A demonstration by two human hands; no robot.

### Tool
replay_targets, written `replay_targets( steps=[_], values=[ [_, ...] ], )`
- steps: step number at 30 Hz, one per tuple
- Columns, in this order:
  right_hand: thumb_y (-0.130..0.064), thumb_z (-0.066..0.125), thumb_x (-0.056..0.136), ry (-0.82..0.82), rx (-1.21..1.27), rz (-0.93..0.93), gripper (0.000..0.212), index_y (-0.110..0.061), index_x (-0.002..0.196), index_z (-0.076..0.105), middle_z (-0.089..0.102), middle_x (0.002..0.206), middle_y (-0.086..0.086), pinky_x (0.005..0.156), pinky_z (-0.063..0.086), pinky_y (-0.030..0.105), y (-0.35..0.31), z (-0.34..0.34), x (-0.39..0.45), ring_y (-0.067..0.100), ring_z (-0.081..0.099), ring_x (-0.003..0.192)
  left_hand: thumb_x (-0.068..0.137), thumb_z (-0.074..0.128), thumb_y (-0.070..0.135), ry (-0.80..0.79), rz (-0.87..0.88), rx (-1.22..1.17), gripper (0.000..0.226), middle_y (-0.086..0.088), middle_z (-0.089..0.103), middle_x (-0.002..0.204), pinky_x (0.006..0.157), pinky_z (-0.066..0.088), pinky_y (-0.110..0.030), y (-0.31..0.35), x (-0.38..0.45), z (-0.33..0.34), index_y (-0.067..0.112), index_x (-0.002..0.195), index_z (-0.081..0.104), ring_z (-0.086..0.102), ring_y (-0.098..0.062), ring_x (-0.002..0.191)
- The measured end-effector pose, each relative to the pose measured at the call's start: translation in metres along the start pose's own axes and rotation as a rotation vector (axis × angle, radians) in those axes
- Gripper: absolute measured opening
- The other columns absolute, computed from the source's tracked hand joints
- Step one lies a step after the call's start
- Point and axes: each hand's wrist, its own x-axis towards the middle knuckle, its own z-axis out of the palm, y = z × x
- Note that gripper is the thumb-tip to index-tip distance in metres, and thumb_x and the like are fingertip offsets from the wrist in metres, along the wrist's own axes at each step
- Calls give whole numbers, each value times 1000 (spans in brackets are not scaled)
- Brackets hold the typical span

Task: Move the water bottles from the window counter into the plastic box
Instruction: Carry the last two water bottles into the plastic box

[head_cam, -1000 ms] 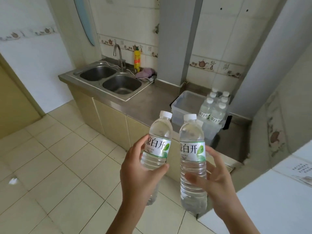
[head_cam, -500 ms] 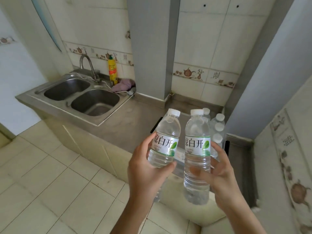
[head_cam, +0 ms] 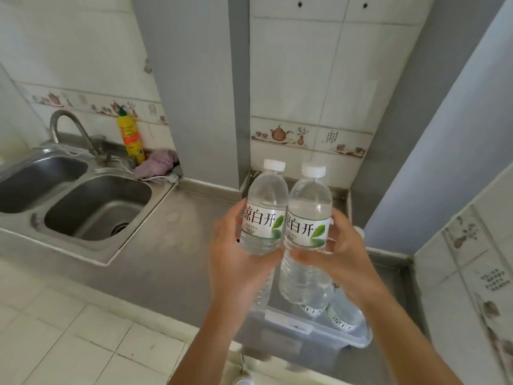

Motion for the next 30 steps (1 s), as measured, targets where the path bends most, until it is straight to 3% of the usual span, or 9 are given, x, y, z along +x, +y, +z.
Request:
replay_targets(
  steps=[2,8,11,13,18,20,23,28,30],
  values=[
    [-1,90,51,18,-42,-5,83,-31,120,54,70,108,-7,79,58,31,-4,3,24,9,67,98,46,90,34,-43,3,46,86,22,53,105,79,48,-20,-7,28,10,40,124,53,56,4,96],
    [9,86,52,29,-144,12,71,-24,109,58,72,97,-3,67,56,19,-3,1,83,5,69,88,43,90,28,-221,-31,116,75,7,49,96,67,43,-8,-43,85,40,29,111,60,54,-2,86],
    [8,86,52,-25,-214,61,76,-23,114,57,72,100,-1,76,56,28,6,-1,106,9,70,93,43,89,21,-287,-84,103,79,9,48,100,69,43,-6,-65,95,51,26,115,57,55,0,89],
    [7,86,51,-62,-266,86,77,-26,114,57,71,102,-1,82,55,33,12,-3,118,10,69,96,42,91,24,-319,-110,106,82,11,47,101,74,48,-16,-78,100,55,26,115,54,56,-3,90],
    [-12,91,50,-164,-502,120,72,-36,108,55,66,103,-13,83,50,22,15,-1,138,-2,63,96,39,84,27,-360,-175,118,73,10,49,99,78,51,-32,-105,104,56,28,104,51,58,-13,92],
    [-14,91,52,-180,-553,153,68,-39,104,54,64,101,-17,82,47,19,17,-1,143,-4,60,95,41,83,26,-378,-174,128,72,9,50,101,76,50,-30,-113,105,56,26,106,52,57,-13,92],
    [-19,91,52,-215,-633,196,73,-36,110,50,58,105,-20,90,43,25,24,-4,150,3,57,102,45,86,23,-414,-158,140,71,10,52,103,73,45,-21,-119,104,55,28,108,53,56,-10,93],
    [-24,91,49,-291,-728,227,80,-37,117,50,56,114,-20,98,41,30,32,-8,154,9,53,111,41,82,33,-478,-142,132,68,8,60,99,76,54,-31,-128,103,55,31,103,56,62,-10,90],
    [-20,90,50,-342,-766,201,72,-39,109,53,56,111,-20,95,43,30,32,-8,153,5,54,108,42,85,30,-496,-140,146,68,13,56,98,72,49,-19,-128,100,54,30,103,56,60,-8,90]
  ],
)
